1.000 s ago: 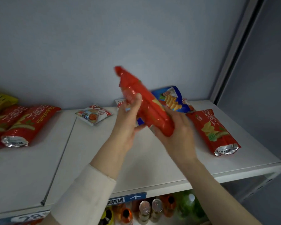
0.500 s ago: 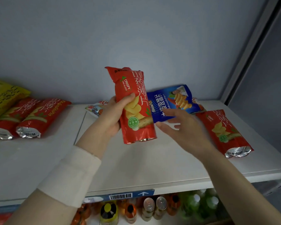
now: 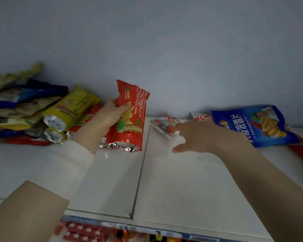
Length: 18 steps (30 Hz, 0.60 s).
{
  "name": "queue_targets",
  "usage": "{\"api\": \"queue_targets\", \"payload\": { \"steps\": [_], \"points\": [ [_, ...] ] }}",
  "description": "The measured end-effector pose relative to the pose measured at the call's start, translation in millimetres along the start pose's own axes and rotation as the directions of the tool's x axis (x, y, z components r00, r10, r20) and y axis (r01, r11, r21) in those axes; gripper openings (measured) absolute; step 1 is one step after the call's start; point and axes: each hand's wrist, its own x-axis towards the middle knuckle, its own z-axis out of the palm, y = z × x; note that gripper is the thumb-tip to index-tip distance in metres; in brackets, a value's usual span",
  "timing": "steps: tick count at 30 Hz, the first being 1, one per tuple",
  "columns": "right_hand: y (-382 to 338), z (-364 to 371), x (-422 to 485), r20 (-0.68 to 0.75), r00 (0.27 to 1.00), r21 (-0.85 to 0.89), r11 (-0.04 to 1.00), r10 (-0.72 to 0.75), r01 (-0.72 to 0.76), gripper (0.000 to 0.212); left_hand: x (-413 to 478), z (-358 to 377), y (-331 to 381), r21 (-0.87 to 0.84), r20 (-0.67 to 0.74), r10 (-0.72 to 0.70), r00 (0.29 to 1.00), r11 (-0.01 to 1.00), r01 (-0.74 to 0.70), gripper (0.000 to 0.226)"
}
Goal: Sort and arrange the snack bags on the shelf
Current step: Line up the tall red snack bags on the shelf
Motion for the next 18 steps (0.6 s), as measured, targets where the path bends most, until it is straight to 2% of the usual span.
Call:
{"api": "queue_targets", "payload": {
  "steps": [5,9,11,14,16,18],
  "points": [
    [-56.2,-17.1,71.5,-0.065,0.998,0.007,1.000,-0.019,0.020,0.068,64.7,-82.7,-10.0,0.201,-0.003,0.035,0.999,0.979,-0.033,0.042],
    [-89.7,-24.1,109.1,-0.066,0.998,0.048,0.999,0.016,-0.013,0.067,102.4,-111.4,-24.2,0.435,0.045,-0.008,0.999,0.900,-0.012,0.045],
    [-97.6,-23.8,121.1,-0.052,0.998,0.056,0.998,0.030,-0.027,0.066,113.5,-113.4,-32.0,0.587,0.038,0.014,0.999,0.809,-0.034,0.046],
    [-100.4,-22.3,132.1,-0.029,0.998,0.057,0.997,0.062,-0.060,0.066,125.8,-112.8,-40.8,0.714,0.021,0.219,0.976,0.680,-0.168,0.051],
    [-98.4,-21.0,134.9,-0.032,0.996,0.049,0.995,0.089,-0.087,0.066,132.4,-111.7,-42.6,0.792,0.080,0.321,0.944,0.555,-0.256,0.046],
    [-94.1,-19.0,135.1,-0.032,0.992,0.063,0.991,0.122,-0.120,0.066,135.6,-108.5,-40.0,0.856,0.167,0.355,0.920,0.412,-0.314,0.038]
  ]
}}
